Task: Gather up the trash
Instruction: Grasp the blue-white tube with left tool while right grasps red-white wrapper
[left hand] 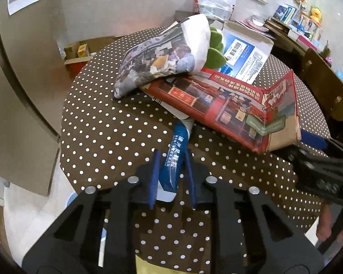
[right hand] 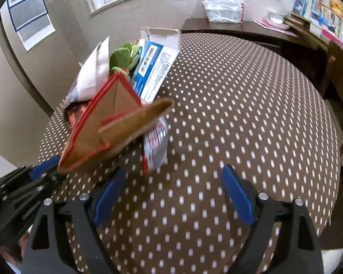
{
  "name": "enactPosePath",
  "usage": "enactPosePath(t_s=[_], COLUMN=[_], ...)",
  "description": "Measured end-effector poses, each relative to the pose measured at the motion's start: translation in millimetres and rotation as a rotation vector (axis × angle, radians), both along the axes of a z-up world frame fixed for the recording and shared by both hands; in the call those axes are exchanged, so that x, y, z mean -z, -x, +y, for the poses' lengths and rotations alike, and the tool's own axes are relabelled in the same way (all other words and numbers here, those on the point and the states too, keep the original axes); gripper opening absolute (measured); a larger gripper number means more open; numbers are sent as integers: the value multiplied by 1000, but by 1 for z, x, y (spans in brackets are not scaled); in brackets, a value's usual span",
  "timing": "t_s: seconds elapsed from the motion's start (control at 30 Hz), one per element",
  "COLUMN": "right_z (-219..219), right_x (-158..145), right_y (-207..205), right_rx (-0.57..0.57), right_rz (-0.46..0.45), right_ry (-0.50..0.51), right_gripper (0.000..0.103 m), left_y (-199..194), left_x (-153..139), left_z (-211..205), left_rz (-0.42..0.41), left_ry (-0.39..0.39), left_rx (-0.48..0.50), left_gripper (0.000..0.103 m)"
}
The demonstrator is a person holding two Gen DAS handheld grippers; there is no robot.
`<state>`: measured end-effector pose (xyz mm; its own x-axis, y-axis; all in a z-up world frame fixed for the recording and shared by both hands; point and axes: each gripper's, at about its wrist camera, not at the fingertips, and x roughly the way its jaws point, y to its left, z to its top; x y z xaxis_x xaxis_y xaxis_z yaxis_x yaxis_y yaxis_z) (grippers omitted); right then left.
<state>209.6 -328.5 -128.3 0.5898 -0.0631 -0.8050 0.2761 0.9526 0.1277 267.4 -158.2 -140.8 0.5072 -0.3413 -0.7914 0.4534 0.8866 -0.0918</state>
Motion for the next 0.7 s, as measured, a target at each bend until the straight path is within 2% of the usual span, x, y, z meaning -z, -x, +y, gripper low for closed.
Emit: enactPosePath(t_s=[0.07,0.1,0.13,0.17,0.2,0.23,0.33,0.5,0.7], right_z=[1,3,5,8,8,7,2,0,0], right_x=[2,3,3,3,3,3,3,-1,-28], right_y=[-11,-16,-18,-18,-17,-16,-4,25,61], right_rx=[-20,-21,-22,-43,-56,-59,-61,-19,28], right_rz=[-8,-14,-16,-30,-40,-44,-58,-71,-140], right_ry=[20,69,109,125,96,65,6,-21,-27], right_gripper=[84,76,56,45,23,19,16,15,15], left_y=[-1,-1,-1,0,0,0,4,16,33], left_x=[-1,-2,-2,-2,-3,-3,-5,-10,-16], left_z=[4,7,8,11,13,17,21,31,39], left_rz=[8,9,9,9,12,17,12,-14,-29], left_ry=[19,23,23,23,28,30,26,28,47], left_rx=[-2,-5,-8,-13,-16,-21,-27,-30,-28], left_gripper=[19,18,17,17,17,17,16,15,15])
